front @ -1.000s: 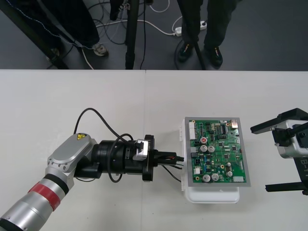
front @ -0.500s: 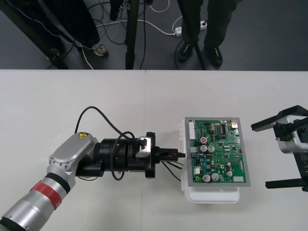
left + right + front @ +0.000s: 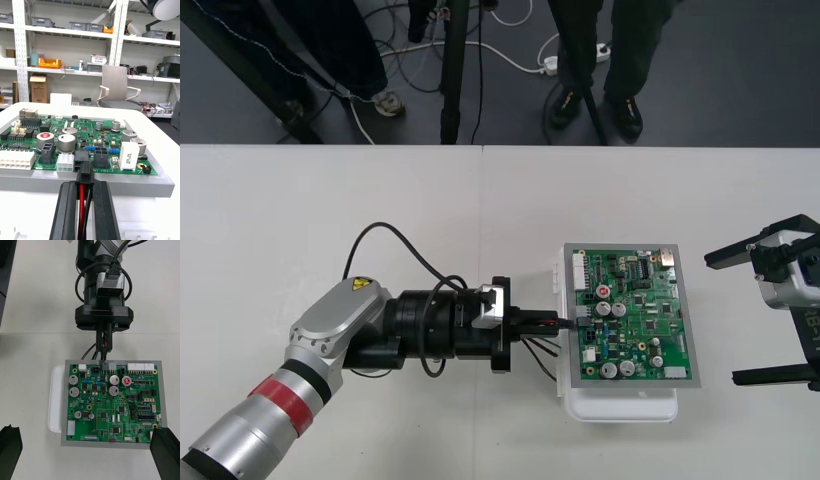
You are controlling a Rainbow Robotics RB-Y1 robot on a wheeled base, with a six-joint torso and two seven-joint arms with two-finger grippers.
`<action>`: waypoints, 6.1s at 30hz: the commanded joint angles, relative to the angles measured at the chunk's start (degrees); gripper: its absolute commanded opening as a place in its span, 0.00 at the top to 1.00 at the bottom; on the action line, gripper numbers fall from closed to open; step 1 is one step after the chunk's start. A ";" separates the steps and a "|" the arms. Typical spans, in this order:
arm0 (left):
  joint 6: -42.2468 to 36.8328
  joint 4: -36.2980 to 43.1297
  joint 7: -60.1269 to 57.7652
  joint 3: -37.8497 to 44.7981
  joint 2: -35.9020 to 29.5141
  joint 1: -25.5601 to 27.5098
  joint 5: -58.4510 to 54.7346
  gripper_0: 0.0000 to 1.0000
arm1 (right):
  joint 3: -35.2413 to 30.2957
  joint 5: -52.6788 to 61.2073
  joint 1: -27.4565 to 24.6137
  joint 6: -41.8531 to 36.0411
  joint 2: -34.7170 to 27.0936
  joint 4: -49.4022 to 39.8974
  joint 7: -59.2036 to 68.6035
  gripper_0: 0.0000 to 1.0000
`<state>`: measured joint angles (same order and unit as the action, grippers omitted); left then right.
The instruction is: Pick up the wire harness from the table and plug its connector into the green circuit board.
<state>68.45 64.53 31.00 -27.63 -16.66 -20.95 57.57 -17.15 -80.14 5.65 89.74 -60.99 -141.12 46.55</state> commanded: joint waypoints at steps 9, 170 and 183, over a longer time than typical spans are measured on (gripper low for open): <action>-2.36 0.60 -0.51 -1.37 1.98 -2.34 -0.96 1.00 | 2.21 -0.72 1.47 0.26 0.61 0.67 2.58 0.00; -3.32 -1.07 3.80 -3.22 5.06 -4.10 -0.44 0.51 | 7.74 -4.24 5.25 0.26 2.89 1.20 2.75 0.00; -3.06 -0.63 3.63 -3.22 -1.88 -2.95 -6.33 0.46 | 7.65 -4.24 5.25 0.26 2.89 1.20 2.75 0.00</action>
<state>65.94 62.38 31.16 -29.40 -15.78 -22.48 53.44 -10.12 -84.33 9.34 89.74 -58.49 -139.90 46.55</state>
